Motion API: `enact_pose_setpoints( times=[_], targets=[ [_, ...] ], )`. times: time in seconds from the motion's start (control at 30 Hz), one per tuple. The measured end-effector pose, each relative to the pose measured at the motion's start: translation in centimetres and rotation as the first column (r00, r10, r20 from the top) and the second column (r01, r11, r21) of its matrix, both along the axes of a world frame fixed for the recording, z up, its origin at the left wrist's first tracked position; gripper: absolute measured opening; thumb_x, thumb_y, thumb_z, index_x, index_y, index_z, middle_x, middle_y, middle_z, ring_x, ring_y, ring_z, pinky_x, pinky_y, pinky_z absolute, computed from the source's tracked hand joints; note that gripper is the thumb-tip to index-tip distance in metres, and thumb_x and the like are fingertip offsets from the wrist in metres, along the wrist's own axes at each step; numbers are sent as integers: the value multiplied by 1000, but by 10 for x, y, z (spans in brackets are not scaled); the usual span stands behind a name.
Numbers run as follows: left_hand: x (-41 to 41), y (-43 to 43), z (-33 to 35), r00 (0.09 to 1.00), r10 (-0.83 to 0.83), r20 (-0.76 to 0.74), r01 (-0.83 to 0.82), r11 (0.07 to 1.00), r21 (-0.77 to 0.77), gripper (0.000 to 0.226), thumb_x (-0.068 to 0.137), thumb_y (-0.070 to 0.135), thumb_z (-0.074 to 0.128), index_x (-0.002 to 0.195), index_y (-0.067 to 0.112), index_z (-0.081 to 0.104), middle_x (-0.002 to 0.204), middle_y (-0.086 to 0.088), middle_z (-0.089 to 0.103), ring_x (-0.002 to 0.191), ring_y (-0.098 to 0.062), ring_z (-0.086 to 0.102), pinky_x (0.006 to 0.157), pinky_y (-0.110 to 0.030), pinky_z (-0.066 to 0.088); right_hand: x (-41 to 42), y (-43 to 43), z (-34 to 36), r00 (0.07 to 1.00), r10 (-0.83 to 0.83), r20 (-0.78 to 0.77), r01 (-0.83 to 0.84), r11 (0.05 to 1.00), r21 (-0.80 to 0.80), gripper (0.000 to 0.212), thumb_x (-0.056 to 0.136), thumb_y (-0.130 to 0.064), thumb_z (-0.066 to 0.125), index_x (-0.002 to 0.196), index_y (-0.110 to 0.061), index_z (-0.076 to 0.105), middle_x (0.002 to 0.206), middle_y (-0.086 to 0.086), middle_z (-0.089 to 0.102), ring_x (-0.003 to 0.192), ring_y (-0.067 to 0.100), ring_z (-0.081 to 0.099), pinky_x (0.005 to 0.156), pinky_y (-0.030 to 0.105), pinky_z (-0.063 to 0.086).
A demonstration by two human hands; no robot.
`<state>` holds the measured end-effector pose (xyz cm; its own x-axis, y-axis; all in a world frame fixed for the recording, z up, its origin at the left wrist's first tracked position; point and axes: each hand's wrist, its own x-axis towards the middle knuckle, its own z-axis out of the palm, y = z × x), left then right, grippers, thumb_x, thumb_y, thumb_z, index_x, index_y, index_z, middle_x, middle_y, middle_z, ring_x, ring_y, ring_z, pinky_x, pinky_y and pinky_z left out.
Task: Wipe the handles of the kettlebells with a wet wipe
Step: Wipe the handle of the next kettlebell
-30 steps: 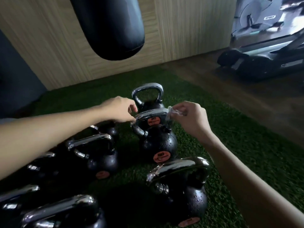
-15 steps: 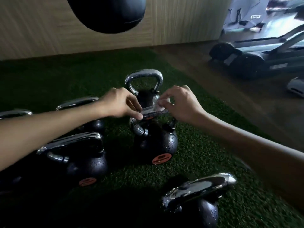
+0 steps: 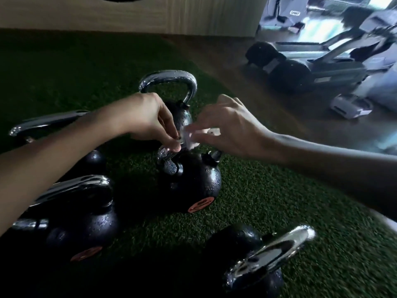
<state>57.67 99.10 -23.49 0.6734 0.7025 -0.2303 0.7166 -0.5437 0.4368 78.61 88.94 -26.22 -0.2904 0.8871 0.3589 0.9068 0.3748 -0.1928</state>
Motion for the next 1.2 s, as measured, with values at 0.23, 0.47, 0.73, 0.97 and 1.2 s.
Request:
enact_pose_setpoints(
  times=[0.23,0.47,0.73,0.97,1.2],
  targets=[
    [-1,-8,5,1000,26,-11,-26,999,19,31,57,56,92,80,39,80,81,19,74,86,-1,66,79,-28,54,25,-12,-22,980,-160,-119,177,973,147,26,97,-51,61,116,-41,75,106,-19,73,90,20,59,88,49,45],
    [0,-13,9,998,54,-35,-53,998,26,30,59,53,92,81,36,80,78,19,75,80,4,67,66,-22,47,11,-19,-8,989,-144,38,140,986,89,27,97,-52,52,104,-46,77,122,-18,59,103,10,28,88,35,27],
    [7,-27,16,987,109,-118,-93,986,139,38,57,60,92,85,41,76,77,24,74,81,3,68,74,-25,53,19,-18,-17,976,-162,-145,172,984,55,19,100,-40,60,108,-41,78,111,-21,67,100,13,40,85,36,31],
    [40,-52,4,993,116,4,-112,952,284,69,59,75,82,121,47,69,100,25,74,89,-4,68,79,-28,58,39,-18,-38,905,-229,-358,247,969,3,22,100,-33,62,114,-43,75,109,-17,70,97,20,53,93,44,36],
    [45,-61,4,987,101,-123,-31,879,475,55,76,71,72,126,48,68,95,10,74,69,-9,59,54,-23,38,35,-10,-37,920,-214,-329,236,971,28,18,98,-37,64,110,-45,76,103,-23,67,97,12,44,88,36,30]
  ],
)
